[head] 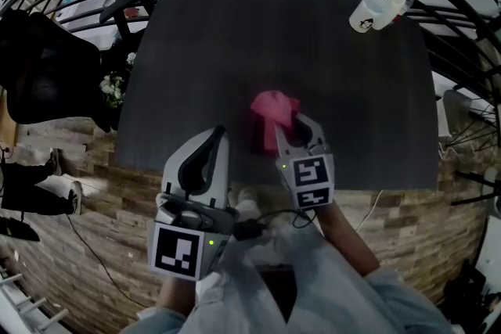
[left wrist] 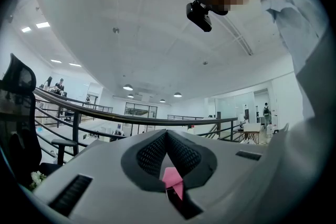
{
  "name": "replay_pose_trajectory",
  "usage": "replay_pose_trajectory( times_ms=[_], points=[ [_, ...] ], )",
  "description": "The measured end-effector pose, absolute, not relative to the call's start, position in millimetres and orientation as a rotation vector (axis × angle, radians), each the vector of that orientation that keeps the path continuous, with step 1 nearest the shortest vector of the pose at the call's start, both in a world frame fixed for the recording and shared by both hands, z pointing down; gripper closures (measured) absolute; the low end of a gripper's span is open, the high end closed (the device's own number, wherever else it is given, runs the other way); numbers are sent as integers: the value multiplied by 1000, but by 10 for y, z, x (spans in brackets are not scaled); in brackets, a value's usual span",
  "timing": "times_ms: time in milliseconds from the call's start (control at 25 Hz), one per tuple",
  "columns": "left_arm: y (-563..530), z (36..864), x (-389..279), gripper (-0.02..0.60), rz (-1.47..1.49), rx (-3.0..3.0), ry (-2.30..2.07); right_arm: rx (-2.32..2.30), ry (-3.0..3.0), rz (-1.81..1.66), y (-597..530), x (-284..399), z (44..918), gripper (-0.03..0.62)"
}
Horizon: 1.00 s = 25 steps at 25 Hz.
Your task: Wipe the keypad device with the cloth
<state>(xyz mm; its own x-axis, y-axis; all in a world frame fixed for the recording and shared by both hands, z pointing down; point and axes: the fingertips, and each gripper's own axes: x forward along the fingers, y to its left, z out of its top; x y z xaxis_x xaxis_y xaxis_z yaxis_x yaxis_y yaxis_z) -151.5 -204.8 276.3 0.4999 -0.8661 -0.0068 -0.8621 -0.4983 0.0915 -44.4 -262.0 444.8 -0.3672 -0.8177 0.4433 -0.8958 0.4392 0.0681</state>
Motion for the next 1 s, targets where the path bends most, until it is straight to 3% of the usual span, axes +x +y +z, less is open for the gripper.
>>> replay_pose_trajectory(
  times_ms=[1000],
  points=[
    [-1990, 2735, -1215, 578, -60, 2717, -1435, 1732, -2124, 453, -2317, 498, 4557, 520]
  ],
)
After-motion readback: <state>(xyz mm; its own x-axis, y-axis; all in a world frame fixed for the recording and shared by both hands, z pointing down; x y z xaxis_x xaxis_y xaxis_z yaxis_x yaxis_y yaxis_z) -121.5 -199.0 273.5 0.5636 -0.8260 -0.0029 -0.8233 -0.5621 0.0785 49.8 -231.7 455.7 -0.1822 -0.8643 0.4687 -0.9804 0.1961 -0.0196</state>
